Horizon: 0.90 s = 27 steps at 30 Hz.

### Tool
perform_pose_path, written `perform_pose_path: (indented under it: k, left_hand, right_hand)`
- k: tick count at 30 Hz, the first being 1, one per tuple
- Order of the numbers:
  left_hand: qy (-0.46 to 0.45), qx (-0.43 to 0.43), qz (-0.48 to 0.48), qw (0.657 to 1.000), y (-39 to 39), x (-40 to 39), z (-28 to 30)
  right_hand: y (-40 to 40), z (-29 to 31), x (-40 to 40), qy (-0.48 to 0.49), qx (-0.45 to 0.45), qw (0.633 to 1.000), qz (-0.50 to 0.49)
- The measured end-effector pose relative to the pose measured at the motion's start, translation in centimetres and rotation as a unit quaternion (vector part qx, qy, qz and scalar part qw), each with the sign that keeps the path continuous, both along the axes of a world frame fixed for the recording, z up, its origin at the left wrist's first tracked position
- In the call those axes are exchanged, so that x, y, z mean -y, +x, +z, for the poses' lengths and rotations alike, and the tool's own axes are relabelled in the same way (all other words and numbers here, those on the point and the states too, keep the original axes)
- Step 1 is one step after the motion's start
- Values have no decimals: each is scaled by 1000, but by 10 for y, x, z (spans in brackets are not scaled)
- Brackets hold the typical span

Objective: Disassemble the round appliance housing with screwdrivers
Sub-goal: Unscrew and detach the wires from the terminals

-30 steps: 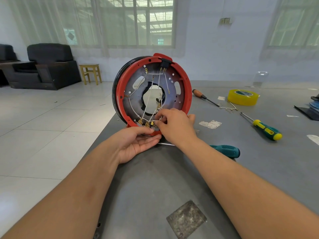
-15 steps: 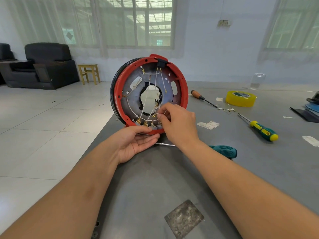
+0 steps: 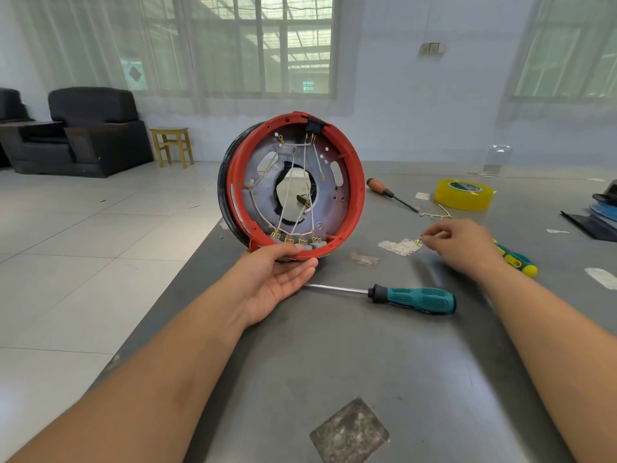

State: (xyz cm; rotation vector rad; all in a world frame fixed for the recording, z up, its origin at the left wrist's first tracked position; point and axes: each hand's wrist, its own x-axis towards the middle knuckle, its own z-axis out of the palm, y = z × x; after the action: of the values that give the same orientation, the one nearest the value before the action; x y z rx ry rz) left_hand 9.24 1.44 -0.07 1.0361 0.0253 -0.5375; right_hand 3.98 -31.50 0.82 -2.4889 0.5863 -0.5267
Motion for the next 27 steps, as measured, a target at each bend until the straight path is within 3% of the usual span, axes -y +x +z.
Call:
perform_pose_path:
  k: [10, 16, 23, 27]
  left_hand:
    - [-20, 19, 14, 1000, 6, 11, -9]
    - [-22, 22, 15, 999, 4, 11, -8]
    - [-19, 26, 22, 999, -2, 10, -5]
    - [-16, 26, 20, 999, -1, 11, -4]
  right_hand:
    - [47, -18, 33, -98, -14, 995, -6]
    - [32, -23, 32, -117, 9, 993, -3]
    - [16, -24, 15, -191, -85, 974, 83]
    - [27, -23, 15, -182, -139, 971, 69]
